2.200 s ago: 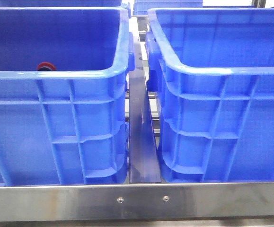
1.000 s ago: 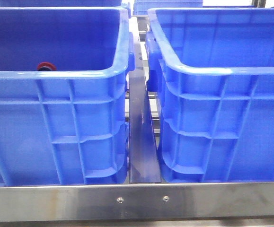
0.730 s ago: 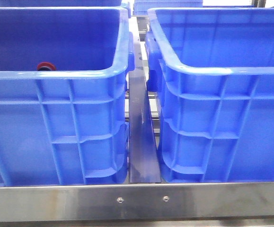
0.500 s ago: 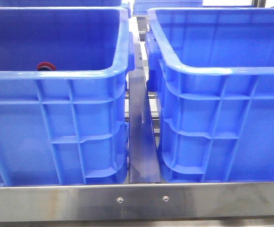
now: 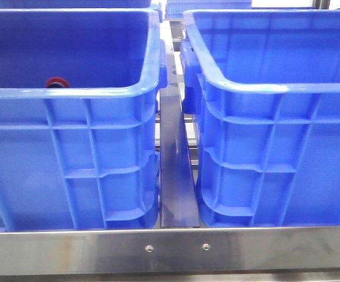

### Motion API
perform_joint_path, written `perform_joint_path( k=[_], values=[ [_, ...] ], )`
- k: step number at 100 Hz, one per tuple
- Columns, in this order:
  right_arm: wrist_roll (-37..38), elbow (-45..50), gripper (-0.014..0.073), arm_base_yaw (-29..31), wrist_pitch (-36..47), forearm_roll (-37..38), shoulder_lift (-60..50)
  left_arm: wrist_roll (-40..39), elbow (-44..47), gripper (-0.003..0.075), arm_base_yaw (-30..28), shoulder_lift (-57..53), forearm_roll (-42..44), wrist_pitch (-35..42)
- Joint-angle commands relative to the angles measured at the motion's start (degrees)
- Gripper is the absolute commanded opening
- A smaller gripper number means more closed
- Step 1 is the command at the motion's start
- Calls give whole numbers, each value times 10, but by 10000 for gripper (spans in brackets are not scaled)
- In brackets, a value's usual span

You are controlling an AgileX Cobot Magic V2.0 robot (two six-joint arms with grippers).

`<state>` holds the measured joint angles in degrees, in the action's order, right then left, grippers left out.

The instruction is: Pick red and yellow buttons and place in box

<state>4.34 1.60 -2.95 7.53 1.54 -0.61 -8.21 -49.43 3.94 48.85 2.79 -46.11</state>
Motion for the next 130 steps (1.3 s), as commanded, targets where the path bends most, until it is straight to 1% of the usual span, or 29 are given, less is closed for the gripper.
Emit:
perform_joint_path(
  k=[1, 4, 7, 20, 35, 61, 77, 101, 130],
  values=[
    [-1, -12, -69, 0, 47, 3, -14, 1, -20, 544, -1, -2, -2, 30],
    [-1, -12, -69, 0, 47, 3, -14, 1, -20, 566, -1, -2, -2, 30],
    [-1, -12, -69, 0, 47, 3, -14, 1, -20, 572, -1, -2, -2, 31],
    [-1, -12, -69, 0, 47, 3, -14, 1, -22, 567, 0, 1, -21, 61],
    [-1, -12, -69, 0, 47, 3, -14, 4, -49, 567, 20, 42, -35, 63],
    [-1, -12, -69, 0, 47, 3, -14, 4, -130, 567, 98, 189, -38, 64],
    [-1, -12, -69, 0, 47, 3, -14, 4, -196, 567, 123, 289, -32, 64],
    [-1, -12, -69, 0, 47, 3, -14, 4, -277, 567, 126, 417, -28, 64],
    [-1, -12, -69, 0, 47, 3, -14, 4, -332, 567, 126, 503, -28, 68]
  ],
)
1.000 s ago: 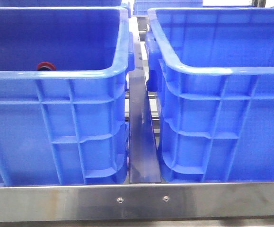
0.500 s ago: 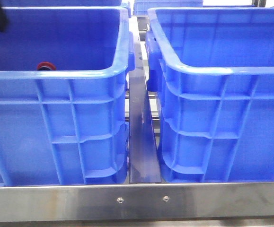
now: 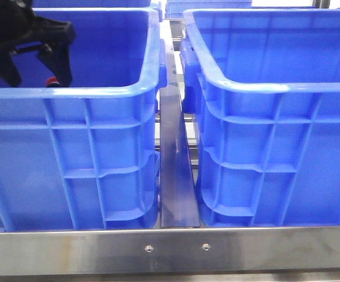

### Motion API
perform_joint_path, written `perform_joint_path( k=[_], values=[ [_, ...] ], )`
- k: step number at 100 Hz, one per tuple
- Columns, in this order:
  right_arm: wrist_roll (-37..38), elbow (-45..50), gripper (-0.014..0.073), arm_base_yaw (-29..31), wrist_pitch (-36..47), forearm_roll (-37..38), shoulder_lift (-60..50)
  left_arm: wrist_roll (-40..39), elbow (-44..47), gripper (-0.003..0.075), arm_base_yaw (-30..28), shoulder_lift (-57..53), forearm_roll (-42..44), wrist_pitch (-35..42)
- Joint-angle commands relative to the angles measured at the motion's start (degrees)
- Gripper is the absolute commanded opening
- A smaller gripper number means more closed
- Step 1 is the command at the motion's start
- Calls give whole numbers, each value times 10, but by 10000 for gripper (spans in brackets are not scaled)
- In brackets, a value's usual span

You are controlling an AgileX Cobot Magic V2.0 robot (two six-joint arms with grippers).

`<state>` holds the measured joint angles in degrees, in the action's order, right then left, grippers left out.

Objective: Pick red and yellow buttons and place in box
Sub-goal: 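Lower the left gripper into the button bin and grasp a red button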

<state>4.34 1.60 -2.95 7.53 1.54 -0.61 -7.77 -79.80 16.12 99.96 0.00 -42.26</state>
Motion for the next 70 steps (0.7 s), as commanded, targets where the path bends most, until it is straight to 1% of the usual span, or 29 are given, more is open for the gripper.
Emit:
perform_joint_path(
  k=[1, 21, 30, 42, 56, 57, 58, 66, 70],
  values=[
    [-1, -12, -69, 0, 47, 3, -14, 0, -30, 567, 4, -7, 0, 30],
    [-1, -12, -69, 0, 47, 3, -14, 0, -40, 564, 4, 18, 0, 40],
    [-1, -12, -69, 0, 47, 3, -14, 0, -40, 524, 4, 25, 0, 40],
    [-1, -12, -69, 0, 47, 3, -14, 0, -40, 403, 4, 29, 0, 39],
    [-1, -12, -69, 0, 47, 3, -14, 0, -40, 213, 4, 29, 0, 39],
    [-1, -12, -69, 0, 47, 3, -14, 0, -40, 182, 4, 29, 3, 39],
    [-1, -12, -69, 0, 47, 3, -14, 0, -40, 182, 4, 29, 3, 39],
    [-1, -12, -69, 0, 47, 3, -14, 0, -40, 63, 4, 29, 6, 36],
    [-1, -12, -69, 0, 47, 3, -14, 0, -40, 20, 4, 28, 9, 33]
  ],
)
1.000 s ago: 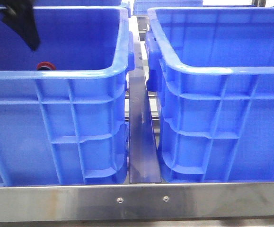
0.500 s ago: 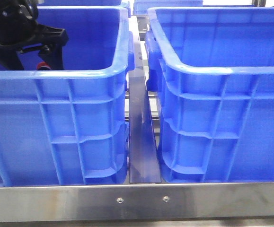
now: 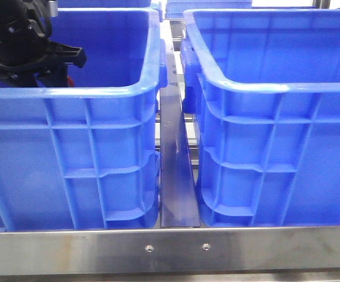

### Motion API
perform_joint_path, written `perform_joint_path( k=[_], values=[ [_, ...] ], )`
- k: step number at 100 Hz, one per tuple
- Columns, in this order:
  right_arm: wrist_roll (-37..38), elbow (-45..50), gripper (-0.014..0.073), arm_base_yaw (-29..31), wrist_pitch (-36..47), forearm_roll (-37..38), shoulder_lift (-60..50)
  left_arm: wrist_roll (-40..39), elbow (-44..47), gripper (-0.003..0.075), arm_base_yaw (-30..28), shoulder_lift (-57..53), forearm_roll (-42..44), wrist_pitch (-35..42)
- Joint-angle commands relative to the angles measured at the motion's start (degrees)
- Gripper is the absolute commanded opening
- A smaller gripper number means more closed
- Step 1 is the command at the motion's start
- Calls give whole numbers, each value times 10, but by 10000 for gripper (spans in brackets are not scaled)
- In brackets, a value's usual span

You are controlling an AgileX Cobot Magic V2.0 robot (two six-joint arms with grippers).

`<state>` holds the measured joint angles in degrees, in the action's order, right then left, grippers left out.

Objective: Pick red and yellow buttons and place in box
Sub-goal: 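Lower the left gripper into the button bin and grasp a red button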

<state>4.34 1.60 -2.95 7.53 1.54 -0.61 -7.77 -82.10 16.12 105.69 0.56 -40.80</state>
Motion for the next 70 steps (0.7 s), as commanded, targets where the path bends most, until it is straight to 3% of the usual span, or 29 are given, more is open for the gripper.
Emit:
perform_joint_path(
  k=[1, 4, 31, 70],
  values=[
    [-1, -12, -69, 0, 47, 3, -14, 0, -17, 5, 4, -30, 3, 17],
    [-1, -12, -69, 0, 47, 3, -14, 0, -17, -21, 4, -34, 5, 14],
    [-1, -12, -69, 0, 47, 3, -14, 0, -13, -19, 21, -117, 16, -15],
    [-1, -12, -69, 0, 47, 3, -14, 1, 71, -19, 127, -322, 22, -19]
  ],
)
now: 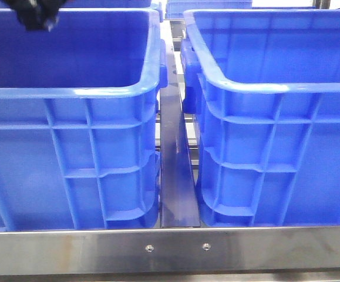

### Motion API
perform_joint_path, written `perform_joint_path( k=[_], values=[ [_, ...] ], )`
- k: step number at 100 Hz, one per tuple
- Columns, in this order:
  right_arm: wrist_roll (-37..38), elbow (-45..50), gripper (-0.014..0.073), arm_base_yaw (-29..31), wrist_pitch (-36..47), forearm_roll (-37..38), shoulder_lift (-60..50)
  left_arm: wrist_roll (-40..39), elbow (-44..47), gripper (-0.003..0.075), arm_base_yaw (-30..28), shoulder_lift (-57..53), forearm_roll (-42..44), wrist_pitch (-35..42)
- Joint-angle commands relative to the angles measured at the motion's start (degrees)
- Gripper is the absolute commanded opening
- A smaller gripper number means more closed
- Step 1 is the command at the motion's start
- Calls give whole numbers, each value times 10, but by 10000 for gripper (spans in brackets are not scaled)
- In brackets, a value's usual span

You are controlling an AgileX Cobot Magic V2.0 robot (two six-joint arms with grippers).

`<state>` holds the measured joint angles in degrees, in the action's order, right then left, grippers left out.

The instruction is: Pick red and yellow buttons and place in box

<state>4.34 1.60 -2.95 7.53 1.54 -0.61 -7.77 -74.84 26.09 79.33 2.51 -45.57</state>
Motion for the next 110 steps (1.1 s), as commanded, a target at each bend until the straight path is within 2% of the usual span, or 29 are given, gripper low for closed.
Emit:
perform_joint_path(
  k=[1, 32, 62, 74, 90, 100, 110],
  values=[
    [-1, -12, -69, 0, 47, 3, -14, 1, 2, -19, 33, -62, 2, 27],
    [-1, -12, -69, 0, 47, 3, -14, 1, 64, -19, 153, -188, 2, 25],
    [-1, -12, -69, 0, 47, 3, -14, 8, 99, -19, 265, -232, 1, 24],
    [-1, -12, -69, 0, 47, 3, -14, 8, 99, -19, 286, -232, 1, 24],
    [1, -13, -69, 0, 75, 1, -14, 8, 99, -19, 287, -232, 1, 24],
    [43, -35, -69, 0, 67, -15, -14, 8, 99, -19, 287, -232, 1, 24],
    [85, -84, -69, 0, 21, -15, -9, 8, 99, -19, 287, -232, 1, 25]
  ],
)
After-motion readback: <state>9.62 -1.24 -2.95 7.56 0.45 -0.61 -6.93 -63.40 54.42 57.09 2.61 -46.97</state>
